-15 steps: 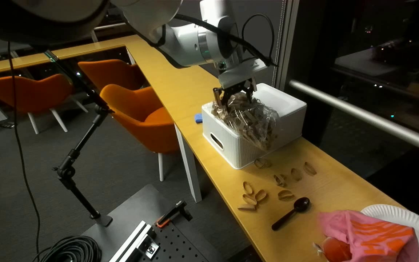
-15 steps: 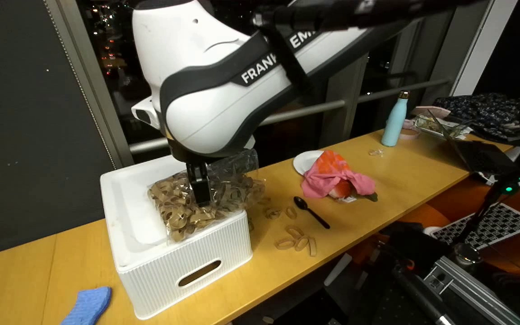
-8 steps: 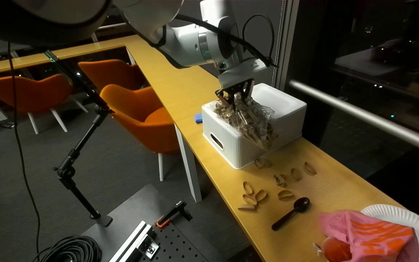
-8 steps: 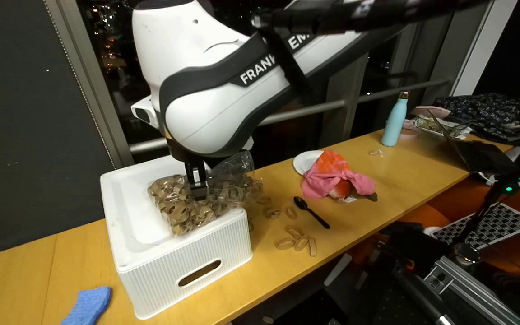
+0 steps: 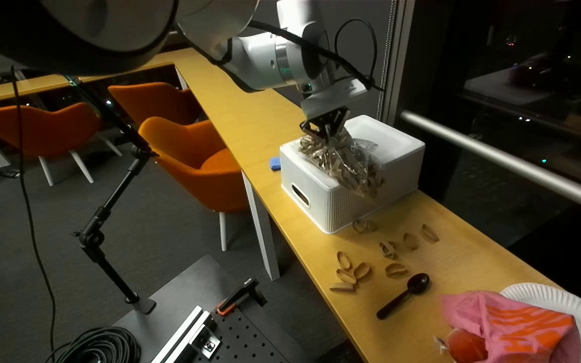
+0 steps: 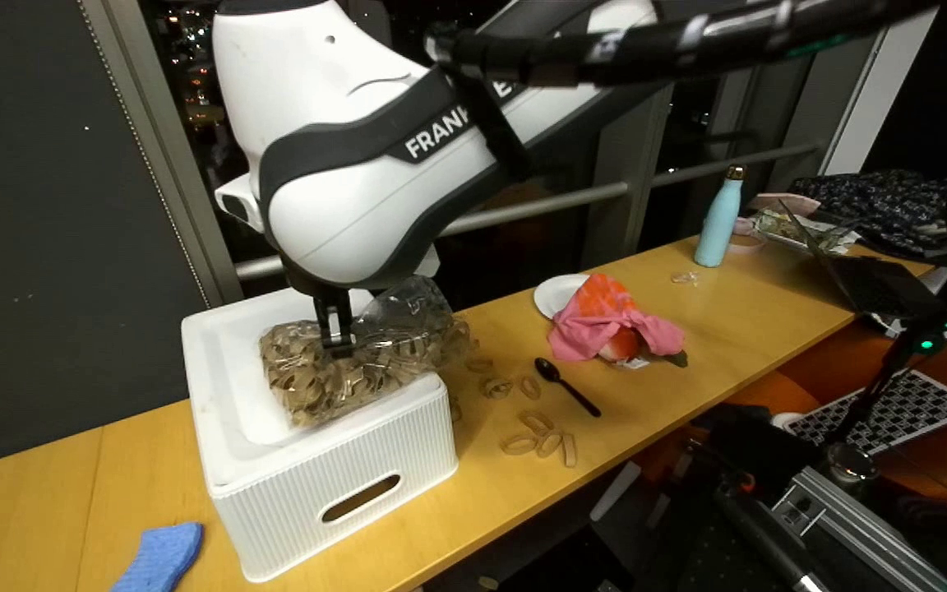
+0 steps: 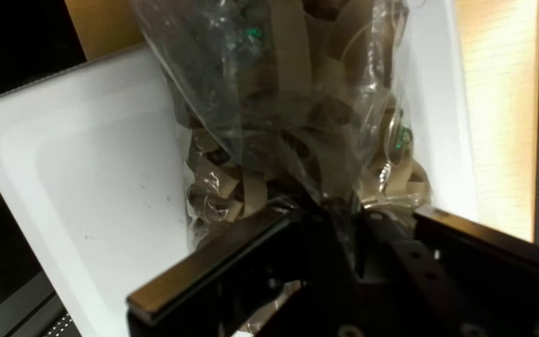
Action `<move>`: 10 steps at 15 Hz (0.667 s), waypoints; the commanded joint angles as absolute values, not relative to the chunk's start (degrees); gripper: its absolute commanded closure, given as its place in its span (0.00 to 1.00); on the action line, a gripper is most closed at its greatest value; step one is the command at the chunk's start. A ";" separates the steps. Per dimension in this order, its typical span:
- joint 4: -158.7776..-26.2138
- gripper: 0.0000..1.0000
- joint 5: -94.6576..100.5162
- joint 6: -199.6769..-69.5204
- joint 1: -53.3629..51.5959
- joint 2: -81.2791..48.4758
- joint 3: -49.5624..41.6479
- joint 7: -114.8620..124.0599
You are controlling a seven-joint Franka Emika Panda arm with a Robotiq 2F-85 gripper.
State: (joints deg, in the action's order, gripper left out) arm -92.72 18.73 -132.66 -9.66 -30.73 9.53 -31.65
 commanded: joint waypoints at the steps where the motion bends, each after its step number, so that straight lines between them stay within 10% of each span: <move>1: -85.33 0.97 18.95 -130.50 -11.97 -35.66 9.82 -30.65; 10: -74.78 0.97 19.25 -127.25 -16.05 -41.98 9.58 -30.24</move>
State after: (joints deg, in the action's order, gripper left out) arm -79.73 18.76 -129.23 -14.91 -38.92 9.55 -30.82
